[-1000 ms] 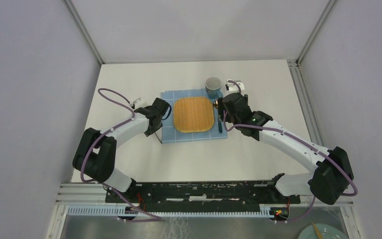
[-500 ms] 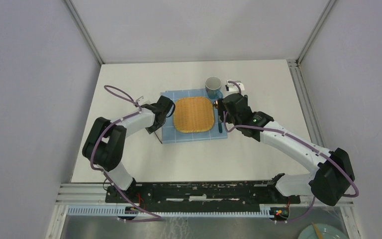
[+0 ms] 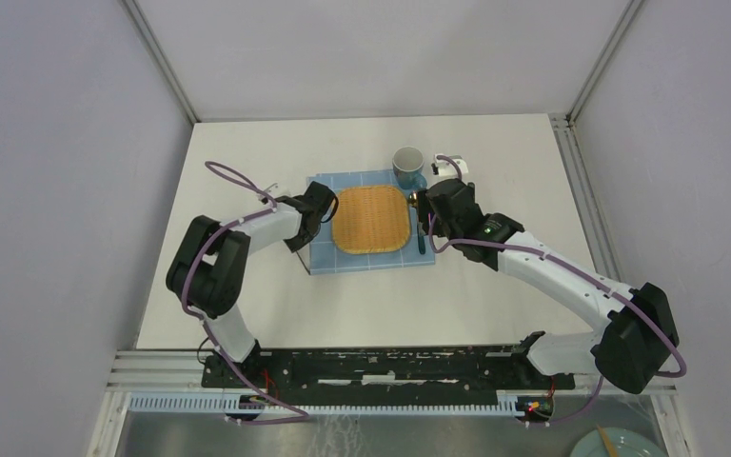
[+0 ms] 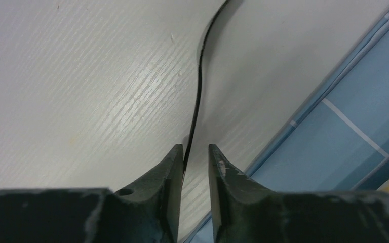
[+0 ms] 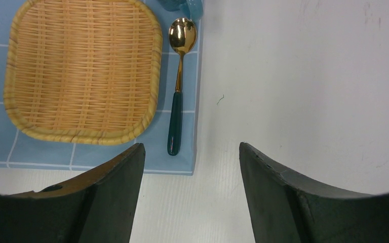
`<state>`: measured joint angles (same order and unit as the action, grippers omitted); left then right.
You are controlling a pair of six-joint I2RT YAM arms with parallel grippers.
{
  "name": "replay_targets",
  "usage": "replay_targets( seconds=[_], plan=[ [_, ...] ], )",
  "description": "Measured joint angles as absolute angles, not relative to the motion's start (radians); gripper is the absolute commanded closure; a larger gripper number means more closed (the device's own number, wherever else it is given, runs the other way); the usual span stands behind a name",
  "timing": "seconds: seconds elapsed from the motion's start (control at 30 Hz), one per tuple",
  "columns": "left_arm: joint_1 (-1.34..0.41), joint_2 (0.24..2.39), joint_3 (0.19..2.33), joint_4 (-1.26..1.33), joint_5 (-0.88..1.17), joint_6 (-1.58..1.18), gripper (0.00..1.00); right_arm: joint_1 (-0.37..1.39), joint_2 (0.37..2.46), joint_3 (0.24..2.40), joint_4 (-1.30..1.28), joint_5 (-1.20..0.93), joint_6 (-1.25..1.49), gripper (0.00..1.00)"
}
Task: Set the dinner table for one person
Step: Adjust the fork at the center of the board.
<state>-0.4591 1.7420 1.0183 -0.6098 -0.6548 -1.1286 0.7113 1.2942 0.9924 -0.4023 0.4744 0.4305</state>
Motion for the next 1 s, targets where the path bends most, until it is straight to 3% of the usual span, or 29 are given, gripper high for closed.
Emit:
replay_targets(
  seconds=[0.13,0.3,1.0],
  plan=[
    [-0.455,1.742,1.018,-0.61,-0.654,-1.134,0.88,0.711,1.294,0.992,-0.402,0.473,0.43,0.26],
    [-0.451,1.742,1.018,-0.611,-0.655,-1.136,0.98,0.709,1.294,0.992,-0.402,0.472,0.43,0.26],
    [-0.427,1.583,0.988,-0.569,-0.688,-0.875,0.98,0.706,1.322,0.983,-0.397,0.463,0.449,0.26]
  ],
)
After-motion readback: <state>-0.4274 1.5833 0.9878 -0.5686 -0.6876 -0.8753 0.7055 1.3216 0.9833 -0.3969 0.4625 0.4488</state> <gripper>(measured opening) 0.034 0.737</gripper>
